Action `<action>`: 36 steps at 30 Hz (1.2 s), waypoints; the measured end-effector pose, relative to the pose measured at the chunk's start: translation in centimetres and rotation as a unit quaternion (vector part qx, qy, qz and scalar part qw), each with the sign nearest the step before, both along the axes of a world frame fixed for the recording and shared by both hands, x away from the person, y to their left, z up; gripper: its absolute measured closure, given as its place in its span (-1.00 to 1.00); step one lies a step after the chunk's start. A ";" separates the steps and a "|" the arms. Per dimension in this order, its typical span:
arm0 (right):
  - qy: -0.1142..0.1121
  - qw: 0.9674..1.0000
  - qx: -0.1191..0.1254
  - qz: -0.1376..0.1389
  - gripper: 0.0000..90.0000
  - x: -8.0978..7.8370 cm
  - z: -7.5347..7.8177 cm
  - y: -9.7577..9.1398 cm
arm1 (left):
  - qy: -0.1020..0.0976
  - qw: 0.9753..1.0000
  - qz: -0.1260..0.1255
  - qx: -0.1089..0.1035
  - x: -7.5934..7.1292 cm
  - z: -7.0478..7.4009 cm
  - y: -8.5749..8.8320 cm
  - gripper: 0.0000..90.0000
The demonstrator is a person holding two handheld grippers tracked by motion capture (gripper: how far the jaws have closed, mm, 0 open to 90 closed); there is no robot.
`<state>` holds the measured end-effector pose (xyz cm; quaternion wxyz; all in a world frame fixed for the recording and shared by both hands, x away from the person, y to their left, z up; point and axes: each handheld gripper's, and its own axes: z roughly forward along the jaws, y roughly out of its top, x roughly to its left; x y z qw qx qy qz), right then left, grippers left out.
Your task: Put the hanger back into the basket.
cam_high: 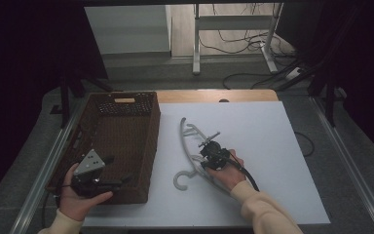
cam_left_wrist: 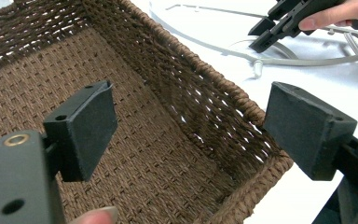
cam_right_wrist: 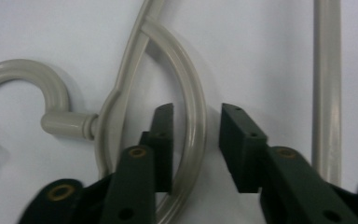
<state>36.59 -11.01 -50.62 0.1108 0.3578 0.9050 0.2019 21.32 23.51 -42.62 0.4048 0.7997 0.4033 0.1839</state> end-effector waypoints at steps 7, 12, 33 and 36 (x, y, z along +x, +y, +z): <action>0.008 1.000 0.003 -0.009 0.76 0.0 0.1 0.3 | 0.003 1.000 0.003 0.001 0.0 0.0 0.0 -0.62; 0.008 1.000 0.007 -0.012 0.78 0.1 0.4 0.2 | 0.007 1.000 0.007 0.002 0.1 -0.1 0.1 -0.61; -0.004 0.982 0.176 -0.062 0.80 0.2 7.3 -3.7 | 0.009 1.000 0.005 0.003 0.2 -0.2 -0.4 -0.61; -0.003 0.975 0.212 -0.063 0.80 0.0 8.3 -4.3 | 0.006 1.000 0.001 0.003 0.1 -0.1 -0.7 -0.61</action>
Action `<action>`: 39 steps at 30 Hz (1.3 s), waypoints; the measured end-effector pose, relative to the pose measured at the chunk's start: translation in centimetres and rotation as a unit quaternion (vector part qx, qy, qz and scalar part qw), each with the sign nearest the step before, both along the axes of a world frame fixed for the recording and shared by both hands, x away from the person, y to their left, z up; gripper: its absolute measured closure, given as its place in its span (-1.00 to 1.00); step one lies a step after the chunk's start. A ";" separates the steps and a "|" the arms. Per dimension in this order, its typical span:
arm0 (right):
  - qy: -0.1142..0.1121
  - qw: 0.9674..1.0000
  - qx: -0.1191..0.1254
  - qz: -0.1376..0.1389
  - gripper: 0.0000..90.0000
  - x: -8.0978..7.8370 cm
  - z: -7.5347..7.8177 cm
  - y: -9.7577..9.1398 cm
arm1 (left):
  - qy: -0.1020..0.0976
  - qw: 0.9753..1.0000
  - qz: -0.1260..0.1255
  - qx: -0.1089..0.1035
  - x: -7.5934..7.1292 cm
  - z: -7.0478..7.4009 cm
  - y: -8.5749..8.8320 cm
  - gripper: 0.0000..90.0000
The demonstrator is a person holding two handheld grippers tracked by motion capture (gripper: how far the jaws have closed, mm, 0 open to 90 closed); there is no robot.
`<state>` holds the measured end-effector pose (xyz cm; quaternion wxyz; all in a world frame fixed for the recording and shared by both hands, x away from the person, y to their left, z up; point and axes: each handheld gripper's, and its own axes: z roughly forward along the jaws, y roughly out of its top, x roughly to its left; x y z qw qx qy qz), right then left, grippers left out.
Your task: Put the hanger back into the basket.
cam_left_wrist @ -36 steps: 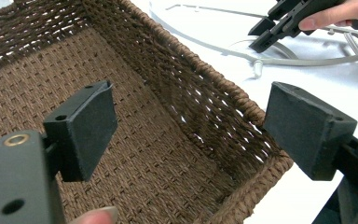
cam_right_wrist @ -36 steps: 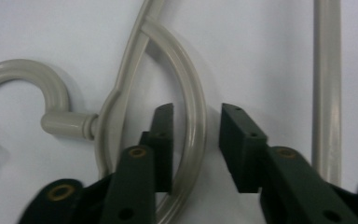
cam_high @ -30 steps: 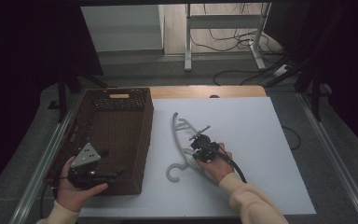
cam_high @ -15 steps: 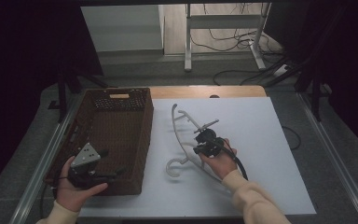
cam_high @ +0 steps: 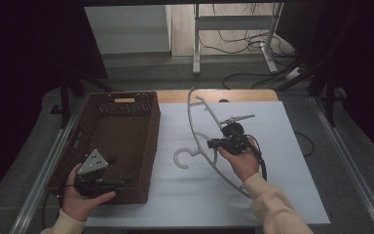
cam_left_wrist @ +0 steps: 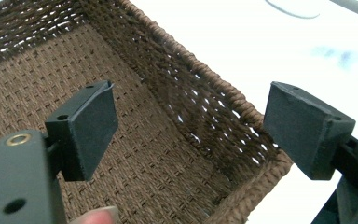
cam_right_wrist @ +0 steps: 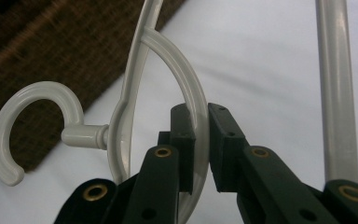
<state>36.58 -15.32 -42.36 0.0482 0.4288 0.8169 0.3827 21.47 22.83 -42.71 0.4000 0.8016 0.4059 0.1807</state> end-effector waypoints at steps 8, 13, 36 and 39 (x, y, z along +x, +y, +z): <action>0.000 0.998 0.064 -0.008 0.80 -0.4 1.2 -0.6 | 0.001 1.000 -0.018 -0.002 0.0 0.0 -1.3 -0.61; 0.001 0.997 0.079 -0.007 0.80 -0.6 1.6 -0.7 | 0.002 1.000 -0.027 -0.004 0.1 0.1 -2.0 -0.61; 0.010 0.989 0.145 -0.023 0.80 -0.6 1.8 -1.5 | 0.020 0.994 -0.109 -0.024 1.4 0.1 -8.4 -0.60; 0.009 0.988 0.150 -0.025 0.80 -0.6 1.9 -1.6 | 0.024 0.993 -0.114 -0.028 1.6 0.0 -9.0 -0.60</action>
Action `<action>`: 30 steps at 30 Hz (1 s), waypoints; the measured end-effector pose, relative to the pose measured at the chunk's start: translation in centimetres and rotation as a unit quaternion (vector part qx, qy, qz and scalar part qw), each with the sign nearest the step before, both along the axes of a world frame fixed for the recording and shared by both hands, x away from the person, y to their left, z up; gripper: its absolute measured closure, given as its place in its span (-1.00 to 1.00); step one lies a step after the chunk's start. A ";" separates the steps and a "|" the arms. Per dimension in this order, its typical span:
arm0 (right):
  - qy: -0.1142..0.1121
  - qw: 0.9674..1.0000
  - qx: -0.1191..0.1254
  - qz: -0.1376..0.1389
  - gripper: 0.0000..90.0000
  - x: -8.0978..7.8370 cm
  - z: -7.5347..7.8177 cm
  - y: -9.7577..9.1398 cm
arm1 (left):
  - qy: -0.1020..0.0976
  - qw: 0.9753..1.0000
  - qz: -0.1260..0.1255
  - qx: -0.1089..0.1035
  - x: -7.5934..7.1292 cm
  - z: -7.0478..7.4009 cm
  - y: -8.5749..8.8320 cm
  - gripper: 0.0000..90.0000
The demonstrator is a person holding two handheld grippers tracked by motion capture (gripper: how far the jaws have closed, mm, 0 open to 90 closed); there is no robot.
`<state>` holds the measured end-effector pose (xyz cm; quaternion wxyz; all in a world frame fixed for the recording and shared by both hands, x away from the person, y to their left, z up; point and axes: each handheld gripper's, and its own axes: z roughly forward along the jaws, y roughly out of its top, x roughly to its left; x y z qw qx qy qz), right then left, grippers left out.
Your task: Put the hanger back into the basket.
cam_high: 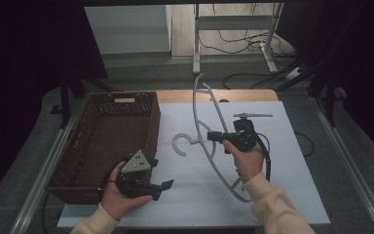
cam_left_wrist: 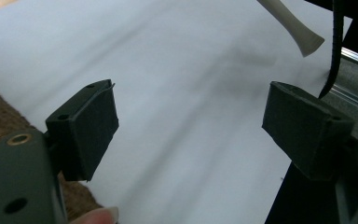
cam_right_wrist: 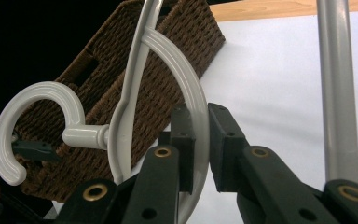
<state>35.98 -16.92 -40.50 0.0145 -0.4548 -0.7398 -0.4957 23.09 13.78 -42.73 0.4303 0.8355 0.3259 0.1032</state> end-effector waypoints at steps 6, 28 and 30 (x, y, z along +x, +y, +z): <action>-0.001 1.000 0.011 -0.003 0.80 -0.1 0.1 0.0 | -0.002 1.000 -0.011 0.001 0.3 0.1 -1.5 -0.60; -0.008 0.997 0.063 -0.034 0.80 -0.2 -0.2 -0.8 | 0.018 0.998 -0.034 -0.050 2.0 -0.3 -6.0 -0.54; -0.007 0.997 0.071 -0.037 0.80 -0.3 -0.3 -0.8 | 0.024 0.997 -0.034 -0.063 2.3 -0.5 -6.3 -0.53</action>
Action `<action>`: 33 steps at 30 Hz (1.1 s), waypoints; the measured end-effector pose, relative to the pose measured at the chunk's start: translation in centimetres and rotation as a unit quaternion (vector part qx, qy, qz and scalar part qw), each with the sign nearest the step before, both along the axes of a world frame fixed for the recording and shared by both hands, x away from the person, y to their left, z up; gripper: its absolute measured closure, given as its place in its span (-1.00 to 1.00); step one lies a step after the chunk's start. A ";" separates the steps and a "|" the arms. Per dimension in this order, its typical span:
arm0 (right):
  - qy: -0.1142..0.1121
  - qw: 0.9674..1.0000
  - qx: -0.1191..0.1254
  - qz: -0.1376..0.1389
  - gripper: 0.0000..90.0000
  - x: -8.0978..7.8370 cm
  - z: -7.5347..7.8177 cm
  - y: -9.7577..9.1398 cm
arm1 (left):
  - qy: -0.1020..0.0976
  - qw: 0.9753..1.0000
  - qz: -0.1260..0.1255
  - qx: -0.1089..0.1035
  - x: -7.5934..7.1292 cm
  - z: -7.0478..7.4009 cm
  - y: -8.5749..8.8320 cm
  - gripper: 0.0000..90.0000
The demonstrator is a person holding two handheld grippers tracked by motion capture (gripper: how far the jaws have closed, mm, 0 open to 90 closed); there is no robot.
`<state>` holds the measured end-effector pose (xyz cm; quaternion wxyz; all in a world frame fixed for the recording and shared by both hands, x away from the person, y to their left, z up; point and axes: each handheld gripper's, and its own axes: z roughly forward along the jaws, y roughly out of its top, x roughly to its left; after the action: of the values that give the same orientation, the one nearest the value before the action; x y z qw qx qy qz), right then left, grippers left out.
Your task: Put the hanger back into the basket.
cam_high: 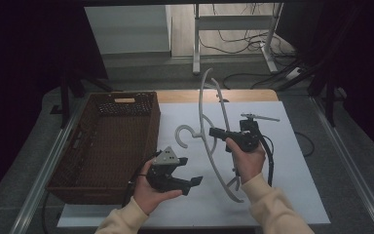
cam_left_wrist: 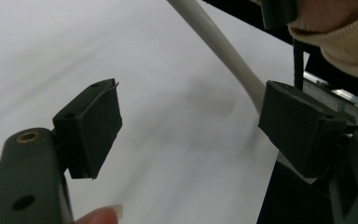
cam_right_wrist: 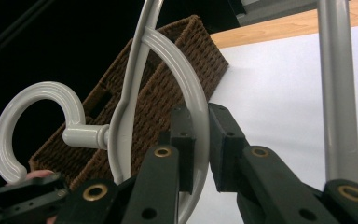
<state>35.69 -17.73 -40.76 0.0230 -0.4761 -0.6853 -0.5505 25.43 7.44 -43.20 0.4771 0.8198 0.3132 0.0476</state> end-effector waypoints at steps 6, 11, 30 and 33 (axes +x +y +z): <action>0.004 1.000 0.017 -0.004 0.80 -0.1 -0.4 0.1 | 0.011 1.000 0.001 -0.025 0.6 -0.2 -0.6 -0.50; 0.002 1.000 0.027 -0.006 0.80 -0.5 -0.7 0.6 | 0.012 0.999 0.011 -0.042 1.0 -0.3 -1.4 -0.44; 0.022 0.994 0.098 -0.036 0.80 -0.8 -1.5 -0.2 | 0.038 0.993 0.019 -0.110 2.0 -1.4 -2.5 -0.09; 0.027 0.994 0.101 -0.035 0.80 -0.8 -1.6 -0.1 | 0.042 0.992 0.020 -0.117 2.2 -1.5 -2.4 0.01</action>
<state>34.85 -17.82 -42.37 0.0700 -0.5095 -0.6084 -0.6045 27.61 4.99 -44.67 0.5553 0.7530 0.3527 -0.0143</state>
